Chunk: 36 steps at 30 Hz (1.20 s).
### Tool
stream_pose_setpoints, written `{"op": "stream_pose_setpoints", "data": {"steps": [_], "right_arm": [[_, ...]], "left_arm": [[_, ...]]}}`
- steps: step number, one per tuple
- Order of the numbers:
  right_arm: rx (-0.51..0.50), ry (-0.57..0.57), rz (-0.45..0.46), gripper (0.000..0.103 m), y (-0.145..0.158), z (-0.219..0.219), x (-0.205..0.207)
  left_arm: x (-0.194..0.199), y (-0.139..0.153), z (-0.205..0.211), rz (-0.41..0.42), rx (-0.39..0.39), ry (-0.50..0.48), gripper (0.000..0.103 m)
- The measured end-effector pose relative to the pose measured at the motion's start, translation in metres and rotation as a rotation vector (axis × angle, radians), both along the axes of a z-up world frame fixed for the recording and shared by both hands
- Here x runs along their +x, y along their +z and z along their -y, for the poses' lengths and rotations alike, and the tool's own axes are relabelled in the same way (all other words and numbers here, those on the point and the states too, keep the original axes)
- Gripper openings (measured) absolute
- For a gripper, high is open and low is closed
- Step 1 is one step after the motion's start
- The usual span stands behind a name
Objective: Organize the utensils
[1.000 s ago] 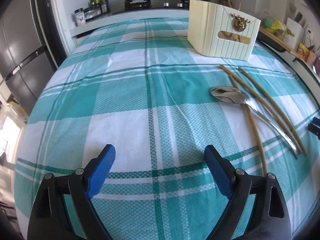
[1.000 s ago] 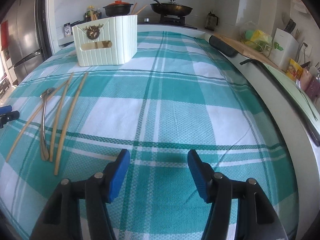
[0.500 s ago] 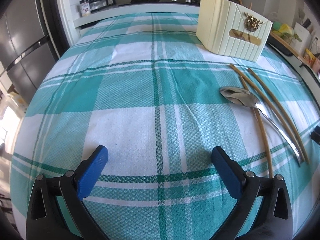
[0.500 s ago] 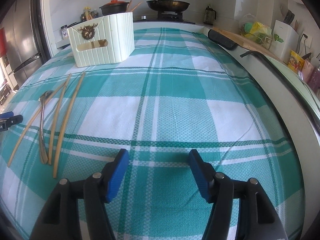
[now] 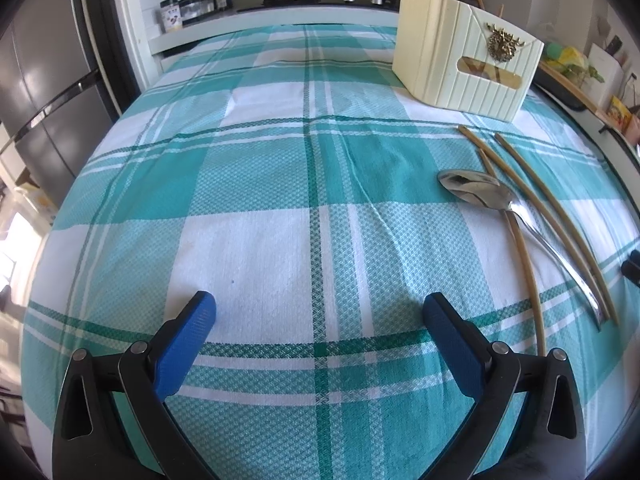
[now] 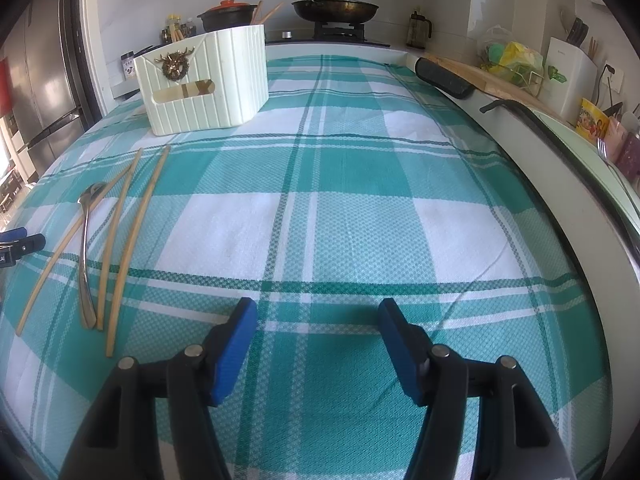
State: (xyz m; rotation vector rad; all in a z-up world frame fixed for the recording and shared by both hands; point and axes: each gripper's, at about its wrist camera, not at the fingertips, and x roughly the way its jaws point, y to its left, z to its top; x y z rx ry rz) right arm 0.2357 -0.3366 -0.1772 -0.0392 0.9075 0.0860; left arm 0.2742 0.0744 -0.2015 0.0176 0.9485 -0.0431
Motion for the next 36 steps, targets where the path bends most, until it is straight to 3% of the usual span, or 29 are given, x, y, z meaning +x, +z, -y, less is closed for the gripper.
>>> {"op": "stream_pose_setpoints", "data": {"steps": [5, 9, 11, 14, 17, 20, 25, 26, 27, 28, 29, 34, 36], "right_arm": [[0.032, -0.026, 0.002, 0.064, 0.009, 0.001, -0.002], [0.072, 0.072, 0.025, 0.064, 0.028, -0.020, 0.001], [0.093, 0.163, 0.027, 0.062, 0.037, -0.043, 0.010], [0.187, 0.323, 0.002, 0.041, 0.048, -0.092, 0.031], [0.200, 0.469, -0.023, 0.041, 0.046, -0.137, 0.038], [0.133, 0.563, -0.027, 0.041, 0.037, -0.177, 0.045], [0.084, 0.599, -0.109, 0.041, 0.013, -0.208, 0.069], [0.078, 0.597, -0.119, 0.034, 0.006, -0.214, 0.076], [0.078, 0.597, -0.119, 0.018, 0.006, -0.214, 0.076], [0.078, 0.588, -0.113, 0.016, 0.008, -0.213, 0.079], [0.149, 0.551, -0.134, 0.013, 0.014, -0.205, 0.082], [0.189, 0.493, -0.082, 0.010, 0.029, -0.181, 0.071], [0.247, 0.408, -0.039, 0.010, 0.043, -0.149, 0.062]], "left_arm": [[-0.006, 0.005, -0.004, 0.010, -0.012, 0.008, 0.102], [-0.023, 0.017, 0.001, 0.053, -0.076, -0.022, 0.102], [-0.028, 0.023, 0.006, 0.063, -0.109, -0.022, 0.102], [-0.032, 0.031, 0.010, 0.077, -0.165, -0.019, 0.102], [-0.036, 0.034, 0.012, 0.087, -0.177, -0.013, 0.102], [-0.040, 0.032, 0.014, 0.080, -0.156, -0.019, 0.102], [-0.046, 0.029, 0.018, 0.070, -0.130, -0.035, 0.102], [-0.047, 0.029, 0.018, 0.069, -0.126, -0.037, 0.102], [-0.049, 0.028, 0.019, 0.067, -0.121, -0.038, 0.102], [-0.049, 0.028, 0.020, 0.066, -0.116, -0.040, 0.102], [-0.051, 0.027, 0.021, 0.065, -0.109, -0.042, 0.102], [-0.050, 0.023, 0.027, 0.053, -0.104, -0.050, 0.102], [-0.047, 0.023, 0.030, 0.050, -0.111, -0.057, 0.102]]}}
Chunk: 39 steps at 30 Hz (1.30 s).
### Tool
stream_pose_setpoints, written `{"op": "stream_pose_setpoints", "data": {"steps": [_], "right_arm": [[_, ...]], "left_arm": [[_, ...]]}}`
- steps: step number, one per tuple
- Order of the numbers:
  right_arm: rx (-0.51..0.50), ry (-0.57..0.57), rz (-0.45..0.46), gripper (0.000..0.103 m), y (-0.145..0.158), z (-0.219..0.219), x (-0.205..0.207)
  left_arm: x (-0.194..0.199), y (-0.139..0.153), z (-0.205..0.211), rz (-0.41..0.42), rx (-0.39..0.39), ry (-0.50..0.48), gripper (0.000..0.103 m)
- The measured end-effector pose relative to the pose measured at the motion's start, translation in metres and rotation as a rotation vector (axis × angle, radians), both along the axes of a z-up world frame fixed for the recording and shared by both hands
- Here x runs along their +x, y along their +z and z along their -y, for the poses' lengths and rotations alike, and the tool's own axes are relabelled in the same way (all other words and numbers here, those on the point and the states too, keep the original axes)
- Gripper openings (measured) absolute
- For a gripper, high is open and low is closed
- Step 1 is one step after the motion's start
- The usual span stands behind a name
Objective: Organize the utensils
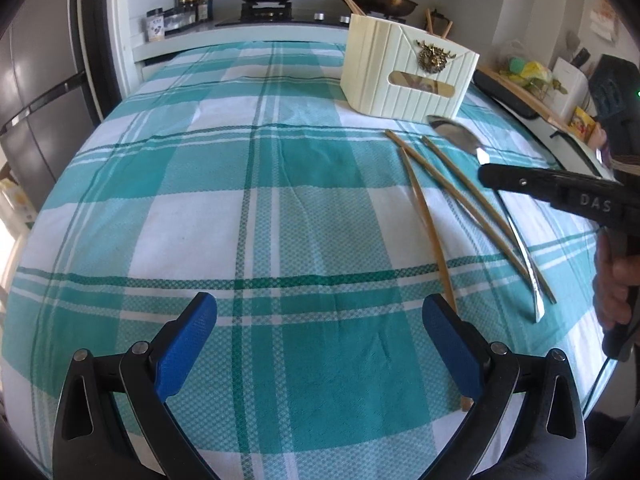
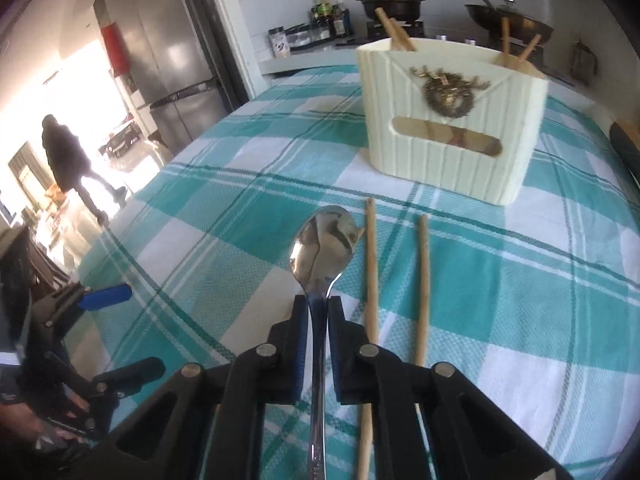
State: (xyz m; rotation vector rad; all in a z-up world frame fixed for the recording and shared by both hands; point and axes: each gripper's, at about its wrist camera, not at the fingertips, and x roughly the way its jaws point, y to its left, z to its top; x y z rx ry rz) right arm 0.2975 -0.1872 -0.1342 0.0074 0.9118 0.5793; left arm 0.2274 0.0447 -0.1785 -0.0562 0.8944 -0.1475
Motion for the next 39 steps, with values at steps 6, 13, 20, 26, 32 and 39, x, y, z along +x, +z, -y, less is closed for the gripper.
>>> {"op": "stream_pose_setpoints", "data": {"steps": [6, 13, 20, 26, 32, 39], "right_arm": [[0.006, -0.163, 0.007, 0.002, 0.006, 0.060, -0.008], [-0.061, -0.299, -0.047, 0.006, -0.013, 0.117, 0.001], [0.043, -0.266, -0.120, 0.006, -0.019, 0.107, -0.007], [0.022, -0.175, -0.158, 0.049, -0.028, 0.051, 0.004], [-0.024, -0.192, -0.180, 0.018, -0.035, 0.050, 0.006], [-0.090, -0.248, -0.209, 0.008, -0.036, 0.094, 0.001]], "left_arm": [[0.020, 0.006, 0.025, 0.013, -0.015, -0.057, 0.102], [0.062, -0.002, 0.070, 0.007, 0.136, -0.107, 0.102], [0.074, -0.011, 0.080, 0.008, 0.211, -0.088, 0.102], [0.075, -0.016, 0.068, -0.020, 0.132, -0.052, 0.103], [0.076, -0.018, 0.063, -0.035, 0.097, -0.039, 0.103], [0.075, -0.018, 0.062, -0.036, 0.113, -0.041, 0.103]]}}
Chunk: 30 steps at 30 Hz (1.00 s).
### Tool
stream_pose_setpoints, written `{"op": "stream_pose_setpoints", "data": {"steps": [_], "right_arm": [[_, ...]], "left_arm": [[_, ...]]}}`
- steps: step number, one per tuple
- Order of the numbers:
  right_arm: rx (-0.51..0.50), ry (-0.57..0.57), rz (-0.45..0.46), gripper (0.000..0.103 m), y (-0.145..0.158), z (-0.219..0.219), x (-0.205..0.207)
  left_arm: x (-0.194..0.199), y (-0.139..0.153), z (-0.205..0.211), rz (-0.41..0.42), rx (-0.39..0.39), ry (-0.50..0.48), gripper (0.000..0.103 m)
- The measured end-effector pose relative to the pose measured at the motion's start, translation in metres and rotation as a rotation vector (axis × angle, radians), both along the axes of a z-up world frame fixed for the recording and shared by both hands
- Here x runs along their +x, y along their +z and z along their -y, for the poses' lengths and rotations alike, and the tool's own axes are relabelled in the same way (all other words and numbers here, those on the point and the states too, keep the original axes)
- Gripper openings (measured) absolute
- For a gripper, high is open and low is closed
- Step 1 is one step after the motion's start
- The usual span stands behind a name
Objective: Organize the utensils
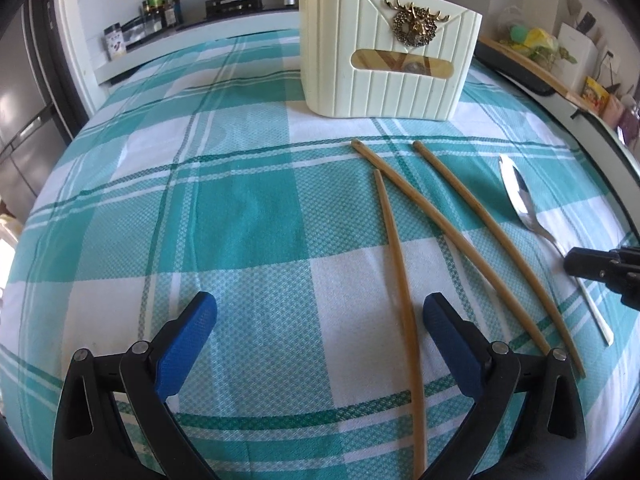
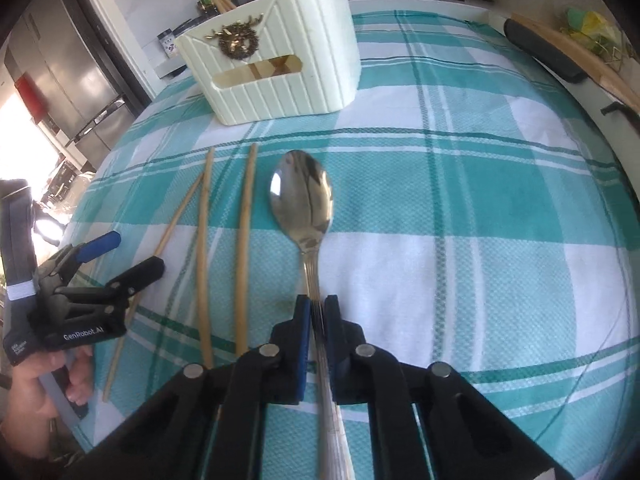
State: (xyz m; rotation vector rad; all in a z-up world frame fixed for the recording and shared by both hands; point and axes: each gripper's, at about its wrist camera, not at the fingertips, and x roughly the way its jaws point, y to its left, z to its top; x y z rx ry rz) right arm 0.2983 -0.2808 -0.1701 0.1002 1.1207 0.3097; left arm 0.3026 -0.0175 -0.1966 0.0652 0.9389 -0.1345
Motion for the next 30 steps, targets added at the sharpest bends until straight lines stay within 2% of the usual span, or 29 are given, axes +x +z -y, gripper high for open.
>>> {"op": "stream_pose_setpoints", "data": {"steps": [4, 5, 6, 8, 9, 14, 16, 18, 19, 20, 21, 23, 27, 30], "right_arm": [[-0.047, 0.006, -0.008, 0.009, 0.002, 0.014, -0.007], [-0.047, 0.006, -0.008, 0.012, 0.002, 0.014, -0.007], [-0.055, 0.026, -0.007, 0.030, 0.003, 0.014, -0.007], [-0.083, 0.062, 0.023, 0.057, 0.007, 0.013, -0.007], [-0.104, 0.070, 0.048, 0.058, 0.010, 0.012, -0.007], [-0.129, 0.073, 0.062, 0.058, 0.003, -0.003, 0.013], [-0.155, 0.070, 0.103, 0.058, 0.001, -0.016, 0.025], [-0.179, 0.053, 0.111, 0.060, -0.003, -0.029, 0.049], [-0.179, 0.053, 0.111, 0.059, -0.003, -0.029, 0.049], [-0.202, 0.041, 0.117, 0.052, -0.003, -0.033, 0.058], [-0.199, 0.042, 0.116, 0.042, -0.001, -0.033, 0.061], [-0.190, 0.043, 0.109, 0.042, -0.001, -0.032, 0.062], [-0.114, 0.034, 0.132, 0.042, 0.006, -0.022, 0.062], [-0.059, 0.025, 0.204, 0.042, 0.029, -0.014, 0.050]], "left_arm": [[-0.003, 0.003, 0.000, -0.001, 0.029, -0.023, 0.102], [-0.001, 0.005, 0.001, -0.004, 0.032, -0.035, 0.100], [0.000, 0.006, 0.002, -0.008, 0.033, -0.046, 0.099], [0.006, 0.008, 0.004, -0.019, 0.028, -0.057, 0.089], [0.009, 0.008, 0.006, -0.026, 0.022, -0.063, 0.088], [0.025, 0.003, 0.022, -0.057, 0.003, -0.069, 0.087], [0.030, 0.003, 0.030, -0.058, 0.014, -0.082, 0.087], [0.034, 0.004, 0.036, -0.063, 0.015, -0.098, 0.082], [0.035, 0.005, 0.037, -0.061, 0.013, -0.105, 0.072], [0.035, 0.007, 0.039, -0.057, 0.013, -0.116, 0.054], [0.036, 0.008, 0.041, -0.054, 0.012, -0.127, 0.044], [0.037, 0.010, 0.043, -0.044, 0.020, -0.135, 0.007], [0.037, 0.018, 0.036, -0.027, -0.042, -0.129, 0.004], [0.028, 0.039, 0.026, 0.032, -0.090, -0.114, 0.004]]}}
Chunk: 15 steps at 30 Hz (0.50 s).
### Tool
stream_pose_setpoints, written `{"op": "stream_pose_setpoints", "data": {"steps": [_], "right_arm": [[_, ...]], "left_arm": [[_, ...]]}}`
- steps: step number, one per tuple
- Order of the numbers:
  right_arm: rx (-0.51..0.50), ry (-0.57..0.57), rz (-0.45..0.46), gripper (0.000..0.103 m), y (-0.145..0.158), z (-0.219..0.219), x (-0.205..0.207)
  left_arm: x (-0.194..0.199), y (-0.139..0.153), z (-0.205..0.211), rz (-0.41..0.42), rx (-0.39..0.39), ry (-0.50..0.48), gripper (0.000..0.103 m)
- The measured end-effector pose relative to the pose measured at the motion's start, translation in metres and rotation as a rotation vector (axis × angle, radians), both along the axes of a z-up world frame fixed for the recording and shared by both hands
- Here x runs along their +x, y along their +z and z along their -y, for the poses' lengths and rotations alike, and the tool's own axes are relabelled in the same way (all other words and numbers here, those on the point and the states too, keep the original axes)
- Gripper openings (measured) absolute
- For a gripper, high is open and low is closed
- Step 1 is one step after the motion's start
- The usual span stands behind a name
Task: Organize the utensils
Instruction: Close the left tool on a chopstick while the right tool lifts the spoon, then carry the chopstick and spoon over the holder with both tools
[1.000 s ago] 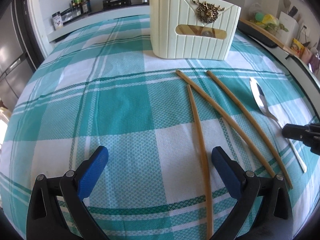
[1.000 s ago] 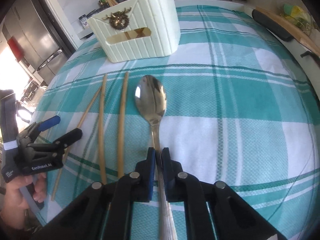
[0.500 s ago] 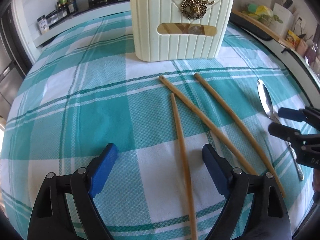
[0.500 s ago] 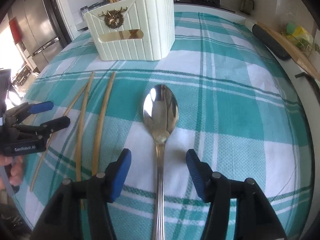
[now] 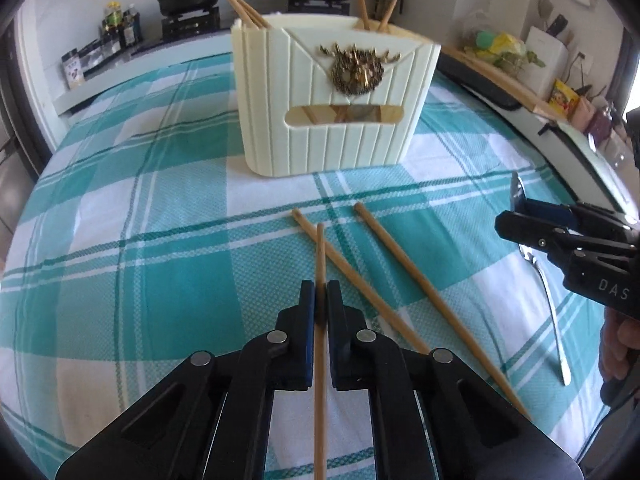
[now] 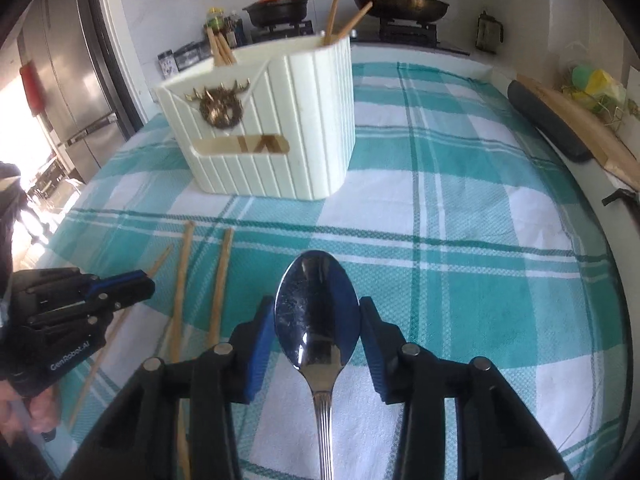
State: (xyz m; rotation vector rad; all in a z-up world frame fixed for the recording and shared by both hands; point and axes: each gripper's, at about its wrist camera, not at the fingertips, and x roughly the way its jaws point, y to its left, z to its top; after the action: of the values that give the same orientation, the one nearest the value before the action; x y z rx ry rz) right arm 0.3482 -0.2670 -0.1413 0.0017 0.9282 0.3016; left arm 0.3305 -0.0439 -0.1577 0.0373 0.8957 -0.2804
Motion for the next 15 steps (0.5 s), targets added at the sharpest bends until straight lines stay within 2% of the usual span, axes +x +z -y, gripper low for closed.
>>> {"op": "stream_pose_setpoints", "data": {"steps": [4, 5, 6, 9, 15], "right_arm": [[0.044, 0.007, 0.096, 0.042, 0.038, 0.007, -0.022], [0.049, 0.012, 0.148, 0.042, 0.058, 0.008, -0.034], [0.049, 0.012, 0.148, 0.042, 0.058, 0.008, -0.034], [0.059, 0.016, 0.239, 0.042, 0.090, 0.012, -0.058], [0.070, 0.000, 0.298, 0.042, 0.108, 0.015, -0.073]], "left_arm": [[-0.019, 0.042, -0.018, 0.091, -0.077, 0.022, 0.004], [-0.024, 0.052, -0.023, 0.113, -0.095, 0.027, 0.004], [-0.029, 0.062, -0.027, 0.136, -0.107, 0.030, 0.004], [-0.042, 0.084, -0.040, 0.191, -0.140, 0.042, 0.004], [-0.054, 0.104, -0.056, 0.249, -0.197, 0.073, 0.004]]}}
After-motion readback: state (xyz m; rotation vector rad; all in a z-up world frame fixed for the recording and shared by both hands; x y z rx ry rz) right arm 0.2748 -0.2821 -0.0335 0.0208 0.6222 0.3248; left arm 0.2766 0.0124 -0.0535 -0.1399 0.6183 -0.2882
